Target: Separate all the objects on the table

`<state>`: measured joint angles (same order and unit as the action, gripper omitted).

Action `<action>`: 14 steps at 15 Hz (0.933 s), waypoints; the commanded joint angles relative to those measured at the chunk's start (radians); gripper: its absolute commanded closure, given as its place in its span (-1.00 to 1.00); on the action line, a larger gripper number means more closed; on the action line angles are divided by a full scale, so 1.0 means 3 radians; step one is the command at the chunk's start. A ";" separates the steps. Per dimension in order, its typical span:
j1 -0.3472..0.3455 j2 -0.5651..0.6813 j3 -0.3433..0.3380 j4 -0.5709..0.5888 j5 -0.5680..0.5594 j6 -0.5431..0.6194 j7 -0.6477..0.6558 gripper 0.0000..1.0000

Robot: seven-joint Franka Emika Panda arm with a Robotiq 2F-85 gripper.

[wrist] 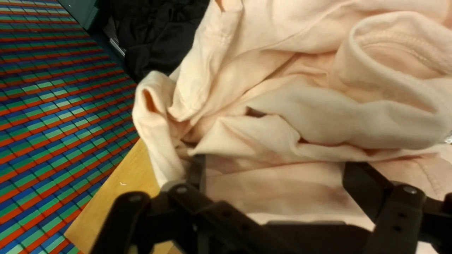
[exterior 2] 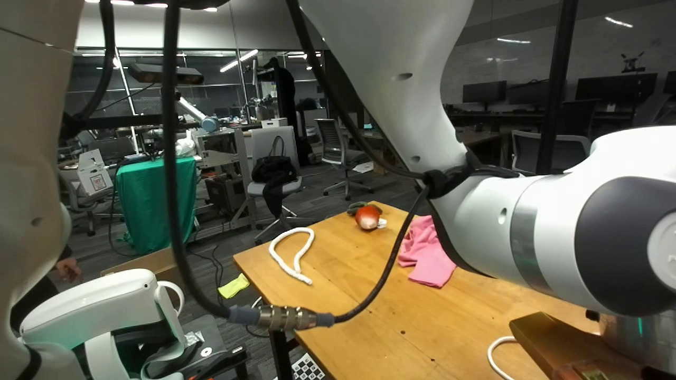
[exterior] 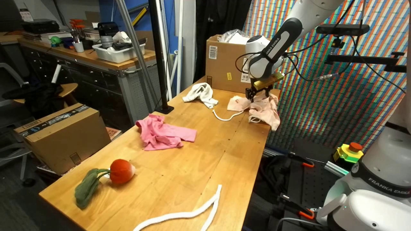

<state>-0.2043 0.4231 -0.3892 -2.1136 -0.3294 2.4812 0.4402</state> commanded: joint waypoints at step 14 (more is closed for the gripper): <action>0.0133 -0.0465 0.0015 -0.0076 -0.0132 -0.0271 -0.0413 -1.00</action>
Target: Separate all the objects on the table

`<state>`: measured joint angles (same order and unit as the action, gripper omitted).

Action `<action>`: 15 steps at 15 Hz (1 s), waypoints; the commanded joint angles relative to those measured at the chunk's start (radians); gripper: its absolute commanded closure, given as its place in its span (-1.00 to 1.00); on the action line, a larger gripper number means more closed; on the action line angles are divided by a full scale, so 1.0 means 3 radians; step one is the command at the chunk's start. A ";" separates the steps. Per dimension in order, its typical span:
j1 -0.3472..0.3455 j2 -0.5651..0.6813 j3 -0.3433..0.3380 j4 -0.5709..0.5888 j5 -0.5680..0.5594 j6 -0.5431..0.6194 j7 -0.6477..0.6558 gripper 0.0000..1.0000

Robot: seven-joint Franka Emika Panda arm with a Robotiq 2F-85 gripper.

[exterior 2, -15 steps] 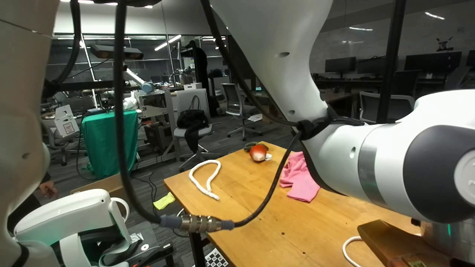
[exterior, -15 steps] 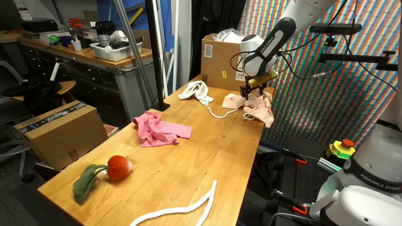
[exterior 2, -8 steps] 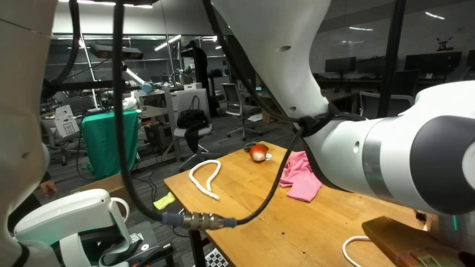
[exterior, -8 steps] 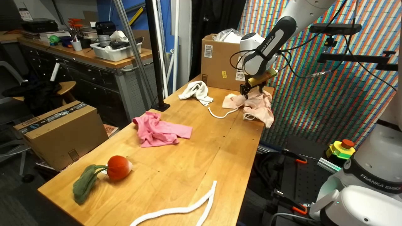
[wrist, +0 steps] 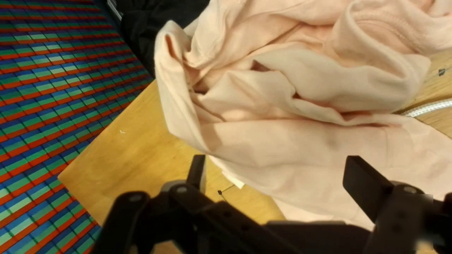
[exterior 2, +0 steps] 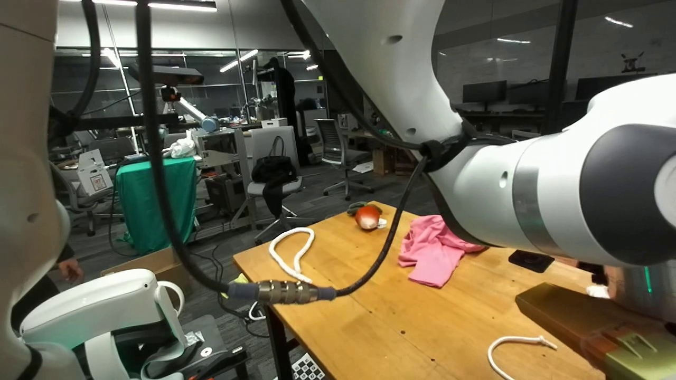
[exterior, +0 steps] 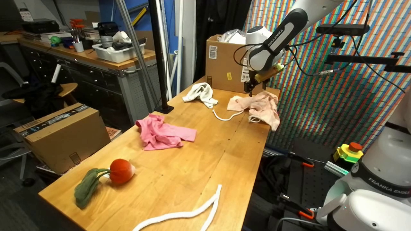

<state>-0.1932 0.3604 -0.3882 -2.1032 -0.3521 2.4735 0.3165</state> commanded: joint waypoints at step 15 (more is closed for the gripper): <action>-0.0008 -0.0272 0.0085 -0.0146 0.0049 -0.0699 0.0084 -1.00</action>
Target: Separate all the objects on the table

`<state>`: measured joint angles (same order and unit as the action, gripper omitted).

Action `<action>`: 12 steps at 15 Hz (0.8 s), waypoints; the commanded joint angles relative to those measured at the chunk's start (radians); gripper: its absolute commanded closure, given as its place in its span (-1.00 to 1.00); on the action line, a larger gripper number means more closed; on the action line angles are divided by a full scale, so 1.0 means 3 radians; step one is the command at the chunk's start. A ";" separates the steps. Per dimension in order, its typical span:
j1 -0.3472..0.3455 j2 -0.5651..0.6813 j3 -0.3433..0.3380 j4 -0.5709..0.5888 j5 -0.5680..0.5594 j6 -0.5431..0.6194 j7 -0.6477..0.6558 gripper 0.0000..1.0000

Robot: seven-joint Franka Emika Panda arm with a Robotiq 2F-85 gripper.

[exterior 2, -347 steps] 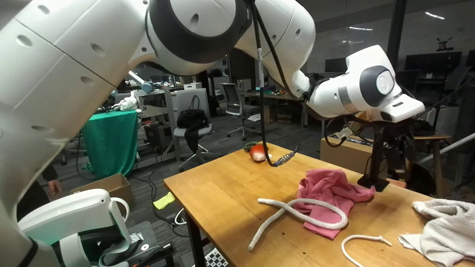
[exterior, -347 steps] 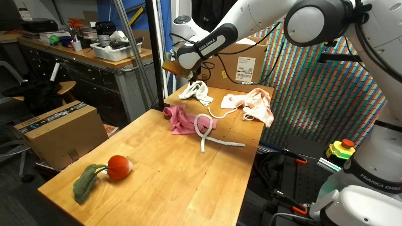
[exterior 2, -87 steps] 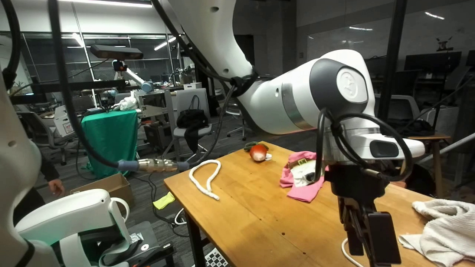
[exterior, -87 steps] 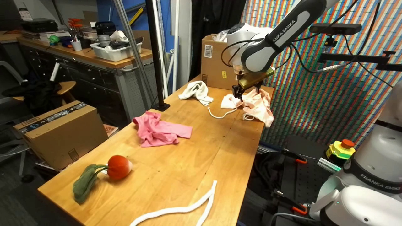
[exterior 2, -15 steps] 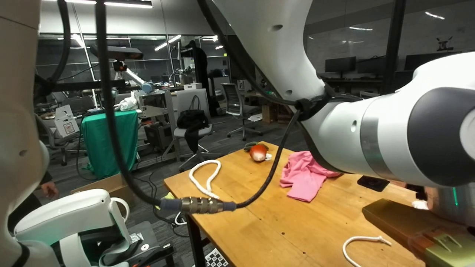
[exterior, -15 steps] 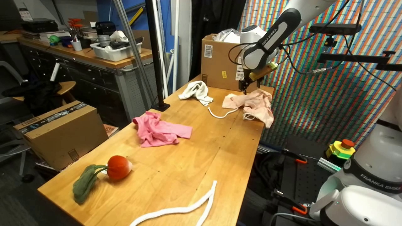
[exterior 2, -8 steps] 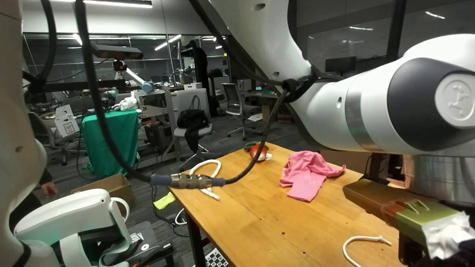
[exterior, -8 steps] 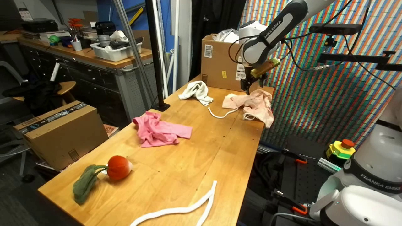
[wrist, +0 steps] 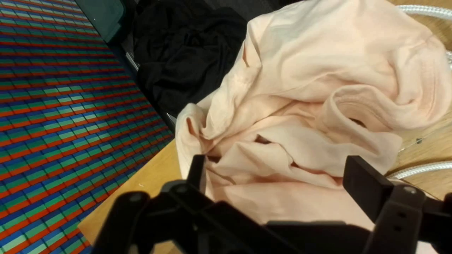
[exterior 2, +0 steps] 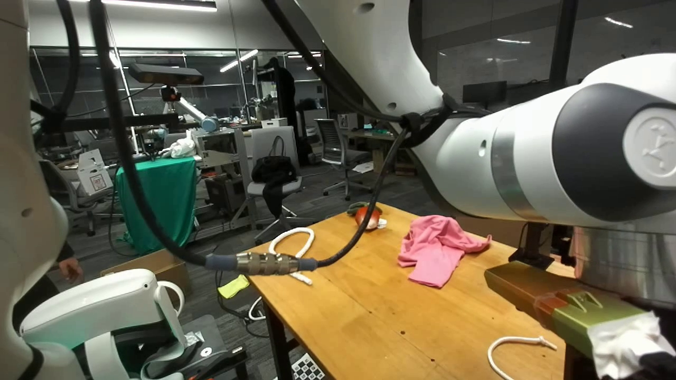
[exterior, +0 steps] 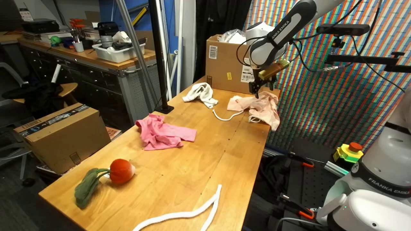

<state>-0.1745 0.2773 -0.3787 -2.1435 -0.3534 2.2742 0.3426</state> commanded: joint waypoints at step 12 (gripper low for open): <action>-0.0278 0.0457 0.0417 0.0044 0.1103 0.0192 -0.0838 -1.00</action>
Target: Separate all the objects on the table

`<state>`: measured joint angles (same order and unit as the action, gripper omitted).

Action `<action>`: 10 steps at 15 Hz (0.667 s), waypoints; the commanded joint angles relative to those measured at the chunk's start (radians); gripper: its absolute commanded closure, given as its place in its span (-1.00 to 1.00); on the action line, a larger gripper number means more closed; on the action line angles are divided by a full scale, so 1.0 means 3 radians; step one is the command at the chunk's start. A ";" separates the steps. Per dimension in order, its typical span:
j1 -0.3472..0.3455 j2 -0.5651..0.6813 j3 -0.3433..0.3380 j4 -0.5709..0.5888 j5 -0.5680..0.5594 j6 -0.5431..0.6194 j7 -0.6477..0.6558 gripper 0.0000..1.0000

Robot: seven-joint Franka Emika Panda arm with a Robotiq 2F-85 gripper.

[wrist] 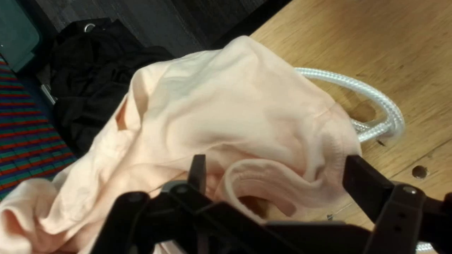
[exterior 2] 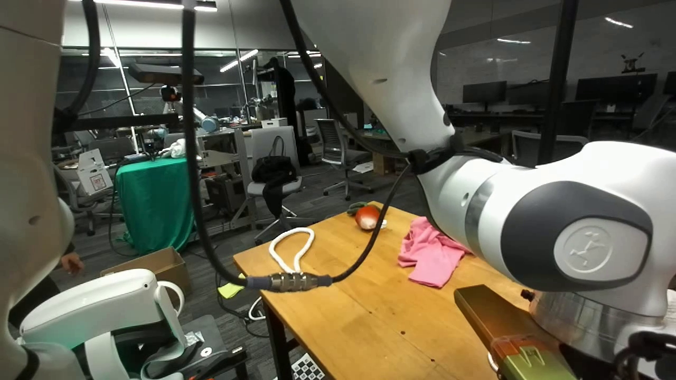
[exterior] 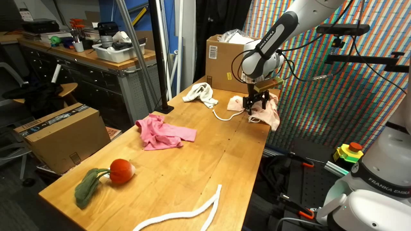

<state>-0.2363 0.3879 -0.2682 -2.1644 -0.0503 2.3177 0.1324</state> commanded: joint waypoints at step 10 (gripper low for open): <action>-0.0147 0.0171 0.0006 0.0039 0.0069 0.0303 -0.0144 -0.46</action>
<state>-0.2642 0.4294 -0.2702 -2.1514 -0.0477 2.3729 0.1195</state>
